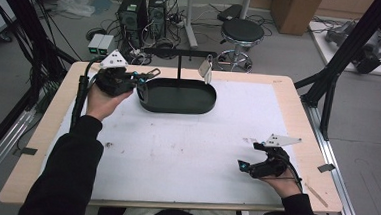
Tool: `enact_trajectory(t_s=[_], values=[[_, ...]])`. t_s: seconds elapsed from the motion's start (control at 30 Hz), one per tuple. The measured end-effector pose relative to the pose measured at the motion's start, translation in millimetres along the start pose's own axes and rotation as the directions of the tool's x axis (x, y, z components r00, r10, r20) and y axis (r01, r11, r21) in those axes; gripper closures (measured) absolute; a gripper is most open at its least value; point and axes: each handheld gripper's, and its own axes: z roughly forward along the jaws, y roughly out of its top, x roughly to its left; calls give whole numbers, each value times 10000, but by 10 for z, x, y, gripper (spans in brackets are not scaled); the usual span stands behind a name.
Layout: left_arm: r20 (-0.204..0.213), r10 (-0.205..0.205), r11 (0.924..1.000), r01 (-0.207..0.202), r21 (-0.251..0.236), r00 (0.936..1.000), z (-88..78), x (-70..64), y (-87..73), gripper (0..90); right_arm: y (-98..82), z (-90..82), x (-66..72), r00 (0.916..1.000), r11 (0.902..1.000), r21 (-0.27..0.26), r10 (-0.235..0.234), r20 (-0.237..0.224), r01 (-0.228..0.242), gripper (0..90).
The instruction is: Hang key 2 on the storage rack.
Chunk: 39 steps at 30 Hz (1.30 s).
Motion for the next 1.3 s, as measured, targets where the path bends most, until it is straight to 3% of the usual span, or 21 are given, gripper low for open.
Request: enact_trajectory(t_s=[0.4,0.57,1.0,1.3], values=[[-607,122,9999,-116,107,9981,178,201,154,860,2,-2,0,10000,10000,-49,-4,-52,4,7],[-876,-15,9997,37,242,9962,244,317,178,860,0,2,2,10000,10000,-21,0,-58,0,7],[-1301,-417,9969,500,612,9906,436,524,52,860,-21,-10,7,10000,10000,-29,41,-67,-42,7],[-1550,-434,9952,562,795,9870,497,560,10,860,-49,-14,-5,9998,9998,18,175,-69,-175,7]])
